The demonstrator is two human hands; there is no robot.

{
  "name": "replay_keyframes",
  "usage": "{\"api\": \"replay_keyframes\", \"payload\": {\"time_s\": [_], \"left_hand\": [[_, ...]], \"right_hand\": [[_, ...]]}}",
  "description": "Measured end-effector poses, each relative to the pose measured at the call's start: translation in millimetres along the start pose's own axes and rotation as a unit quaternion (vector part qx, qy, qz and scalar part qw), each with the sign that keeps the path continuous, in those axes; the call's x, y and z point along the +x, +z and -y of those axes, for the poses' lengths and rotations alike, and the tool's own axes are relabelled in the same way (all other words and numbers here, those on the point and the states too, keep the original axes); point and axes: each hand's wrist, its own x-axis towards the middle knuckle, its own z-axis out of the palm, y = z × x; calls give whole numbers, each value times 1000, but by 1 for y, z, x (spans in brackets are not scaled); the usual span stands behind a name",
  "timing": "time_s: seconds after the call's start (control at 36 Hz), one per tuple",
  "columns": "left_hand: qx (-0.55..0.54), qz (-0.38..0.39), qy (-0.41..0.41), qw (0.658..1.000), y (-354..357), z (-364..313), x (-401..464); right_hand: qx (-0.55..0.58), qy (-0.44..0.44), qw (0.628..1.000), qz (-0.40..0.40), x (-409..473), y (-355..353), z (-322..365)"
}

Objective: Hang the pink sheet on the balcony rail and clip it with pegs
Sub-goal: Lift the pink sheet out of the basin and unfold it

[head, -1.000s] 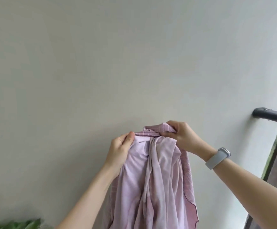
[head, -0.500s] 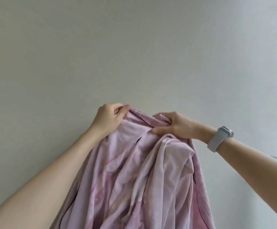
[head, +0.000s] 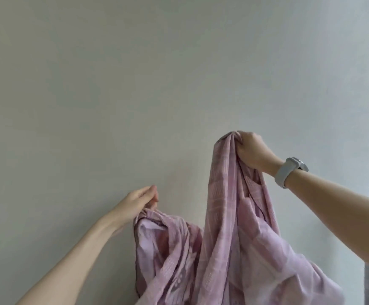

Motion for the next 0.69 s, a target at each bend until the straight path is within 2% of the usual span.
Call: {"api": "replay_keyframes", "payload": {"time_s": [0.06, 0.14, 0.19, 0.28, 0.33, 0.42, 0.47, 0.53, 0.61, 0.64, 0.69], "left_hand": [[24, 17, -5, 1000, 17, -6, -6], [58, 95, 19, 994, 62, -12, -20], [89, 118, 10, 989, 86, -19, -24], [205, 25, 41, 978, 103, -17, -15], [236, -15, 65, 970, 104, -9, -8], [188, -3, 18, 982, 94, 11, 4], [145, -20, -12, 989, 87, 22, 10], [95, -79, -33, 992, 80, 22, 13], [15, -159, 0, 987, 66, 0, 16], [30, -169, 29, 985, 61, -12, 16], [170, -145, 91, 970, 54, -40, 16]], "right_hand": [[-19, 1, 998, 59, -5, 5, 8], [-20, 30, 996, 76, -4, 14, 19], [-21, 51, 995, 81, -2, 17, 22], [-23, 55, 996, 67, -6, 12, 25], [-18, 63, 996, 59, -9, 9, 20], [3, 76, 995, 58, -13, 5, 6], [0, 64, 994, 91, -15, -1, -5], [-39, 29, 988, 146, -20, -11, -17], [-120, -4, 968, 221, -32, -24, -31], [-136, -7, 964, 226, -34, -27, -36], [-169, -19, 964, 203, -30, -33, -40]]}}
